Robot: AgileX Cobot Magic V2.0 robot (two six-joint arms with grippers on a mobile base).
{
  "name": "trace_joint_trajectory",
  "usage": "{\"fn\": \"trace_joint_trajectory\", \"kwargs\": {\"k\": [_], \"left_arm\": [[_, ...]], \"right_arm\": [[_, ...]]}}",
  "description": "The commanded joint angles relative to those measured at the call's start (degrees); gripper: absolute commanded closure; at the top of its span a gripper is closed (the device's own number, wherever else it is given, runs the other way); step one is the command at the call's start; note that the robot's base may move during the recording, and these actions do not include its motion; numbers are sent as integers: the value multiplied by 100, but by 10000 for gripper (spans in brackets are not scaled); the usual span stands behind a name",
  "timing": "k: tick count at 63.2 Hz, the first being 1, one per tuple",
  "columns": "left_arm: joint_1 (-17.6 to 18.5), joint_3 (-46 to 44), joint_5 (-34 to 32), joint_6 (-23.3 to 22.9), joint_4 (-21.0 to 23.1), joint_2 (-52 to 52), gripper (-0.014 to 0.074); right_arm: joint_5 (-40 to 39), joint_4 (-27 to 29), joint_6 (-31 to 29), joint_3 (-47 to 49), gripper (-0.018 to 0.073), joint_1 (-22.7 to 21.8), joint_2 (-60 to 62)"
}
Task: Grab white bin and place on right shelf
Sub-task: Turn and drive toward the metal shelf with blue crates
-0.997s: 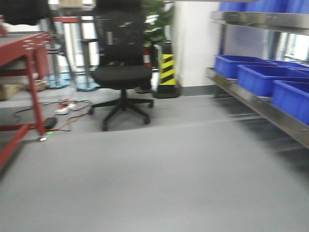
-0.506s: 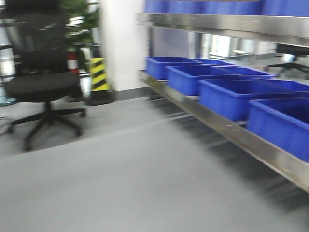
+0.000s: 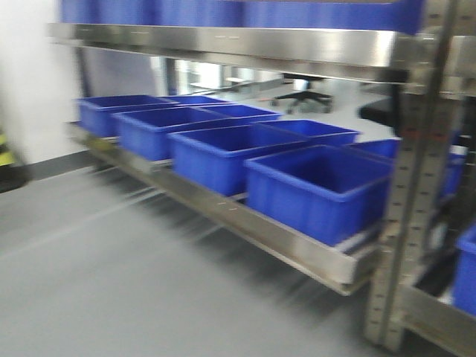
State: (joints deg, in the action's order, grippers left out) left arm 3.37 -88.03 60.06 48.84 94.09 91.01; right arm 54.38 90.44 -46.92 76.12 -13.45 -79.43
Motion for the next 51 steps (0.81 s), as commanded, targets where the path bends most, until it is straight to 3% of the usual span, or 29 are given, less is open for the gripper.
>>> {"fn": "trace_joint_trajectory", "kwargs": {"k": [1,51], "left_arm": [[382,-219,1452,74,468,-300,715],[382,-219,1452,74,468,-300,715]], "right_arm": [[1797,628,-25,179,502,284,292],[1797,628,-25,179,502,284,292]]}}
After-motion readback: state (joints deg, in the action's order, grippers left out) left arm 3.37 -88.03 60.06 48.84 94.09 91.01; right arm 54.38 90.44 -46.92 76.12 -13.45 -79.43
